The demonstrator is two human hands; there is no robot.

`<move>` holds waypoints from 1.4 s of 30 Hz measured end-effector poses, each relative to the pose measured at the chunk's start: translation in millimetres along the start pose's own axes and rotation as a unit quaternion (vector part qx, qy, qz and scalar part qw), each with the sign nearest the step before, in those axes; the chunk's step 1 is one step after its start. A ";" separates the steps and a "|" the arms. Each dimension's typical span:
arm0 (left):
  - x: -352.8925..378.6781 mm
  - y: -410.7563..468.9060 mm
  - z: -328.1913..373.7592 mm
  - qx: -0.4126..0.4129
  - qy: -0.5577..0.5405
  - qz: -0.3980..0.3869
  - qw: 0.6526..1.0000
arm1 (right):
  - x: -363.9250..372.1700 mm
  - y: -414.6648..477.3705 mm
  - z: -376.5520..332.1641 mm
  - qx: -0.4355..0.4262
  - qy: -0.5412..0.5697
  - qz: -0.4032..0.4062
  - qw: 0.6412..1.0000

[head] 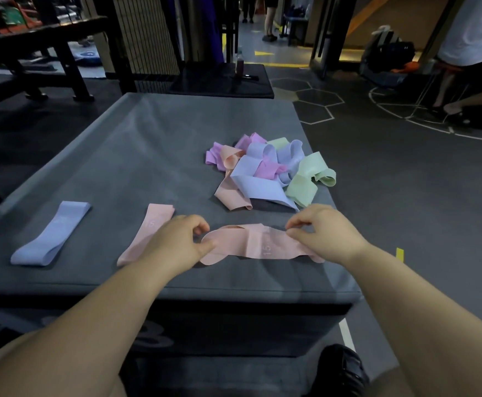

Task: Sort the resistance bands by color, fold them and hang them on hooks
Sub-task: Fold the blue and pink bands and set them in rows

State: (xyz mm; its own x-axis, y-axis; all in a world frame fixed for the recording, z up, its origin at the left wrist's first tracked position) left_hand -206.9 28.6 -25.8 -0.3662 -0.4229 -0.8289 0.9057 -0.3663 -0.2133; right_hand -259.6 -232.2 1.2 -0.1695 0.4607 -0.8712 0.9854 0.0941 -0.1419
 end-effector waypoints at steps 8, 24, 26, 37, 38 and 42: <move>0.8 11.2 0.1 0.019 -0.037 -0.009 0.999 | 45.3 33.8 -35.9 -0.025 -0.090 -0.091 0.991; -0.6 12.7 53.3 0.191 -0.099 -0.004 0.976 | 21.7 38.6 -62.2 -0.083 0.223 -0.067 0.969; -3.1 12.6 53.8 0.187 -0.100 0.011 0.977 | 20.5 38.4 -63.9 -0.089 0.242 -0.067 0.964; -4.1 22.3 24.4 0.056 -0.319 -0.002 0.946 | 31.2 36.6 -50.6 -0.037 0.241 -0.115 0.963; -5.3 24.5 18.9 0.047 -0.339 0.007 0.940 | 32.6 37.0 -46.2 -0.026 0.222 -0.124 0.967; -18.2 27.0 7.2 0.026 -0.401 0.055 0.914 | 30.2 37.9 -32.2 0.013 0.107 -0.125 0.986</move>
State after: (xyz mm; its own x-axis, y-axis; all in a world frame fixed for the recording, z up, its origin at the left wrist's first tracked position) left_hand -177.3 20.4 -12.7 -0.3312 -0.9235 -0.1937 0.9427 -0.3150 -0.1103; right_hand -227.9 -186.3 -15.4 -0.4048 0.6011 -0.6891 0.9117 0.2076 -0.3545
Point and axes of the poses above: each hand's wrist, its own y-axis towards the middle knuckle, its own x-axis out of the palm, z = x × y, the point moved 8 cm from there along y, towards the middle knuckle, and after that the axes turned 13 degrees about -z, right-handed, at the moved point
